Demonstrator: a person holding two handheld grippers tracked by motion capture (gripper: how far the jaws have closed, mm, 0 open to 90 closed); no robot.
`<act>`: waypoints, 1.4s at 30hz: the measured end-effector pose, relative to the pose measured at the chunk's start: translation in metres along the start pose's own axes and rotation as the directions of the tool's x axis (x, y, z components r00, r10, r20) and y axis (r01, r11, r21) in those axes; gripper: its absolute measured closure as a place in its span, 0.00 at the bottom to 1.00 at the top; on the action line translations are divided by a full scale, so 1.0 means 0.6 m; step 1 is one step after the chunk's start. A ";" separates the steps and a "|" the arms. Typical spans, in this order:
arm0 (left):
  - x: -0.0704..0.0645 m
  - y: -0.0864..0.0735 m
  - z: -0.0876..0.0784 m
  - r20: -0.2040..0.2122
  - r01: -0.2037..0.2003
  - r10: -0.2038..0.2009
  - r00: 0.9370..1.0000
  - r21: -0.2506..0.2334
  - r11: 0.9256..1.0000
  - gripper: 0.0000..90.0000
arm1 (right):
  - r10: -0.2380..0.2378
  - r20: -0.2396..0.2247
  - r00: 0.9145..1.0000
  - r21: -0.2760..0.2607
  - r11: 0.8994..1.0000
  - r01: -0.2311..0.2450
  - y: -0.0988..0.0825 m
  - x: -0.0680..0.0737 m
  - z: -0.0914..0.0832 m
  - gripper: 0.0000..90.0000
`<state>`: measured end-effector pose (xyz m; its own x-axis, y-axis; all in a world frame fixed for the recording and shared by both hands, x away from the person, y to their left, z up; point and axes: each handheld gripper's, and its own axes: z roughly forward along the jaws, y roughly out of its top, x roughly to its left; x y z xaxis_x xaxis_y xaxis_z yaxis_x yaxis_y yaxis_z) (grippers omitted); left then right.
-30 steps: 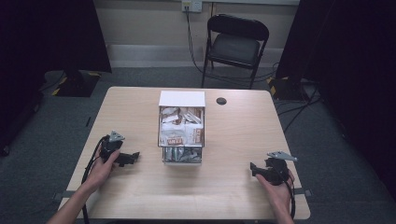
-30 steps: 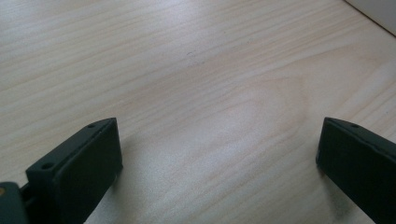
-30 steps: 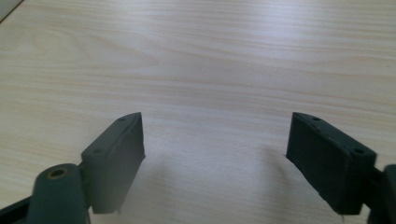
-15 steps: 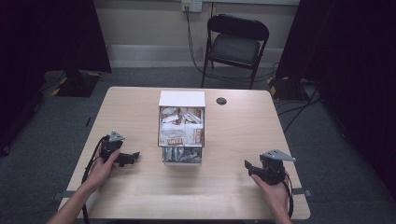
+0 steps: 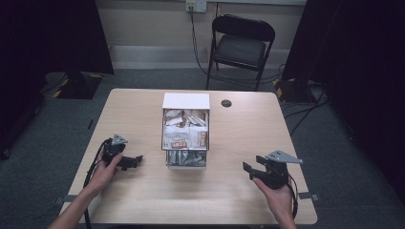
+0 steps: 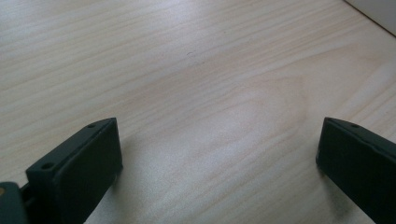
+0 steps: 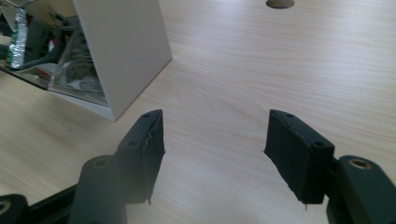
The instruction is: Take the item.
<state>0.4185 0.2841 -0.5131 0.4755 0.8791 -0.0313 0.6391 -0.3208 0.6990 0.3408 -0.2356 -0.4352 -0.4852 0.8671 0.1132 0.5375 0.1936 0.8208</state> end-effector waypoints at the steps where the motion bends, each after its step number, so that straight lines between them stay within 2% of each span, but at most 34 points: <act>1: 0.000 0.000 0.000 0.000 0.000 0.000 1.000 0.000 1.000 0.00 | -0.002 -0.005 1.000 0.001 1.000 0.002 0.003 0.004 -0.001 0.43; 5: 0.000 0.000 0.000 0.001 0.000 0.000 1.000 0.000 1.000 0.00 | -0.017 -0.036 0.999 -0.008 1.000 0.017 0.015 0.018 -0.003 0.45; 8: 0.000 0.000 0.000 0.001 0.000 0.000 1.000 0.000 1.000 0.00 | -0.023 -0.052 0.998 0.000 1.000 0.023 0.023 0.030 -0.008 0.50; 10: 0.000 0.000 0.000 0.001 0.000 0.000 1.000 0.000 1.000 0.00 | -0.028 -0.080 0.996 -0.003 1.000 0.028 0.030 0.036 -0.010 0.50; 14: 0.000 0.000 0.000 0.001 0.000 0.000 1.000 0.000 1.000 0.00 | -0.029 -0.105 0.994 -0.010 1.000 0.028 0.043 0.043 -0.012 0.50; 21: 0.000 0.000 0.000 0.000 0.000 0.000 1.000 0.000 1.000 0.00 | -0.044 -0.118 0.992 -0.021 0.999 0.042 0.060 0.055 -0.018 0.51; 26: 0.000 0.000 0.000 0.000 0.000 0.000 1.000 0.000 1.000 0.00 | -0.063 -0.135 0.989 -0.039 0.998 0.058 0.085 0.067 -0.022 0.52; 29: 0.000 0.000 0.000 0.000 0.000 0.000 1.000 0.000 1.000 0.00 | -0.073 -0.172 0.982 -0.050 0.997 0.066 0.103 0.075 -0.024 0.52; 33: 0.000 0.000 0.000 0.000 0.000 0.000 1.000 0.000 1.000 0.00 | -0.079 -0.188 0.979 -0.062 0.996 0.069 0.115 0.078 -0.026 0.53; 42: 0.000 0.000 0.000 0.000 0.000 0.000 1.000 0.000 1.000 0.00 | -0.116 -0.232 0.966 -0.108 0.990 0.092 0.159 0.089 -0.040 0.55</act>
<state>0.4185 0.2842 -0.5131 0.4760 0.8789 -0.0311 0.6391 -0.3213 0.6988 0.3496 -0.1818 -0.3371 -0.6909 0.7083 0.1446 0.4126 0.2222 0.8834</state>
